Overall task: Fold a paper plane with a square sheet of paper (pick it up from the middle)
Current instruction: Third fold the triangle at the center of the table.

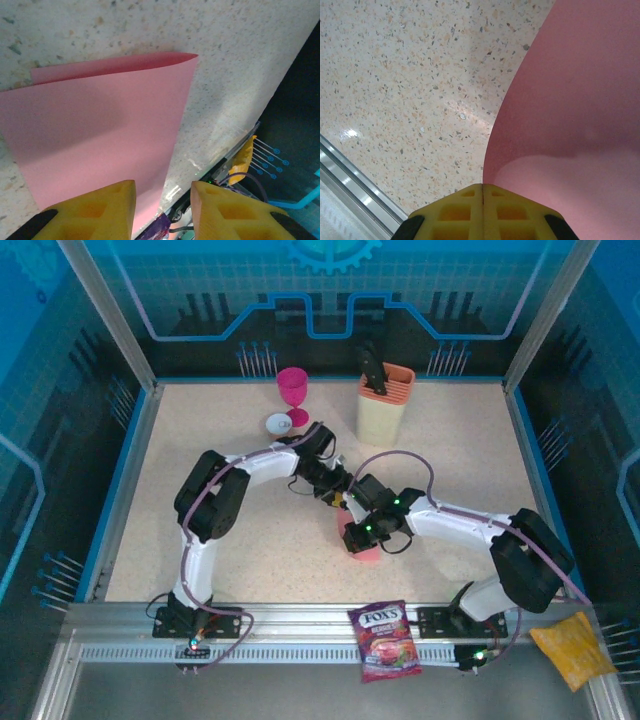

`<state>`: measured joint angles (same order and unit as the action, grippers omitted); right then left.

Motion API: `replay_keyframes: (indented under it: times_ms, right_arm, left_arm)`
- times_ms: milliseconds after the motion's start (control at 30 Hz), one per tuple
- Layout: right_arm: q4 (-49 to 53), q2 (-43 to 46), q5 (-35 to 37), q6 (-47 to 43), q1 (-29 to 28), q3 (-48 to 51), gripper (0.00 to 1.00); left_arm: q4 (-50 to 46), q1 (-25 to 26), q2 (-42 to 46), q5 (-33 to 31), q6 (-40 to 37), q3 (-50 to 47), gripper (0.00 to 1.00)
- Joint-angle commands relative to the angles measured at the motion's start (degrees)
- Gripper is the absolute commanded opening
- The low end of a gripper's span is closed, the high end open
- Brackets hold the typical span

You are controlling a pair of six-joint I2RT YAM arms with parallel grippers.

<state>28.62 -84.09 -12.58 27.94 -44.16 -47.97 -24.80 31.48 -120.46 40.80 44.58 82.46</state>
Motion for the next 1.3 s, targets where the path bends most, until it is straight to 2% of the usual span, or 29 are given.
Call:
replay_keyframes:
  times_ms: [0,600,967,1267]
  right_arm:
    - [0.17,-1.15,-1.4,-1.31,0.84,-1.41,0.0]
    - [4.78,-3.27,-2.78,-6.16,6.81,-5.82,0.0]
    - [3.16,-2.11,-5.22,-5.6,4.85,-2.75,0.0]
    - [2.0,-2.31,-5.35,-4.26,1.81,-2.75,0.0]
  left_arm:
    - [-3.49,-0.02,-1.71,-0.48,-2.76,1.45,0.35]
    - [-11.94,0.5,-4.16,-8.32,-11.35,1.88,0.23]
    - [-11.59,-0.44,0.6,-5.71,-8.64,6.82,0.27]
    - [-10.47,1.58,-3.92,-3.53,-6.53,12.14,0.27]
